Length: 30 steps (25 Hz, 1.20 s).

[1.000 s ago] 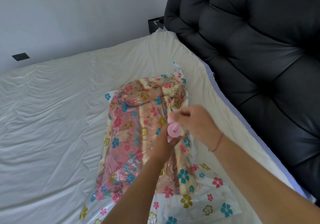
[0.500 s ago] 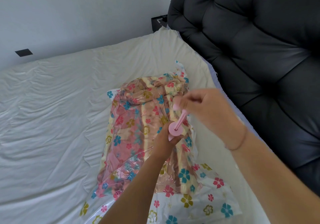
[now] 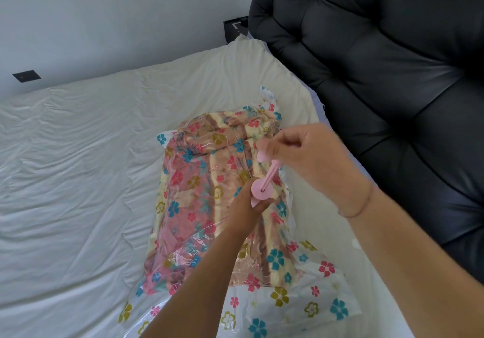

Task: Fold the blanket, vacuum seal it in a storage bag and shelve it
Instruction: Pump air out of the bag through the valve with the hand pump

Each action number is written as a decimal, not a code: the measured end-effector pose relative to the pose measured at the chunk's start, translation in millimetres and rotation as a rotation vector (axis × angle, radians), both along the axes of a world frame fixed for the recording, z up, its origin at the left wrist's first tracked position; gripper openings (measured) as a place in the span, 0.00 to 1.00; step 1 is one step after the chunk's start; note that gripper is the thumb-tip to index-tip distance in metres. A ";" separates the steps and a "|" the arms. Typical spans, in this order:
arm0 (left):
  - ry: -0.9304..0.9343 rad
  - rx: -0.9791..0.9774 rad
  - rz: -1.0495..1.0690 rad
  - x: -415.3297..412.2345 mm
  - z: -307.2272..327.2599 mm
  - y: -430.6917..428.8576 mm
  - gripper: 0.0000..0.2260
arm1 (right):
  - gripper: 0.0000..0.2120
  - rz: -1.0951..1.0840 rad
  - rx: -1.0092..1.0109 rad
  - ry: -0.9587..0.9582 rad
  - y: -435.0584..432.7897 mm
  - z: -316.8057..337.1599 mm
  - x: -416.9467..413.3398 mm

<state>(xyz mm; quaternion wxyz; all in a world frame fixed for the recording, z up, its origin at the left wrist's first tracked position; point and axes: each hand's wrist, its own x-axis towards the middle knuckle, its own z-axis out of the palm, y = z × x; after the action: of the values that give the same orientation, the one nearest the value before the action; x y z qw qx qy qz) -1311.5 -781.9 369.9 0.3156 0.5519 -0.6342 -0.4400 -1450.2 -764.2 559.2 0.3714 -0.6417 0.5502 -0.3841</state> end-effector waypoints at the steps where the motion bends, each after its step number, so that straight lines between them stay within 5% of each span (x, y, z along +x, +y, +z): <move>1: -0.005 0.009 -0.003 0.5 -1.4 -0.8 0.18 | 0.12 0.018 -0.021 -0.061 -0.1 6.1 -0.5; 7: -0.020 -0.020 -0.065 -3.7 -5.2 9.8 0.12 | 0.11 -0.035 0.319 -0.005 -2.4 -121.4 6.7; 14: -0.010 -0.057 -0.027 1.1 -9.1 15.2 0.19 | 0.13 0.041 0.249 0.117 3.0 -123.9 -10.2; 20: -0.064 -0.109 0.015 3.6 1.0 21.4 0.17 | 0.29 -0.071 0.157 0.541 5.2 -124.9 0.7; 26: -0.254 -0.106 0.247 -3.6 4.3 21.9 0.12 | 0.16 -0.053 0.080 0.662 1.3 -127.2 21.4; 30: -0.186 -0.140 0.054 -4.4 -16.1 22.9 0.21 | 0.12 0.209 -0.011 0.708 -3.3 -129.4 13.1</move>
<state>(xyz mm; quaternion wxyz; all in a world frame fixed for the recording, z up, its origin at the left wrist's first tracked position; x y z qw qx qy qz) -1315.9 -758.9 353.8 0.3047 0.5840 -0.6748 -0.3328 -1437.1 -767.4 429.8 0.1915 -0.7897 0.5740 -0.1012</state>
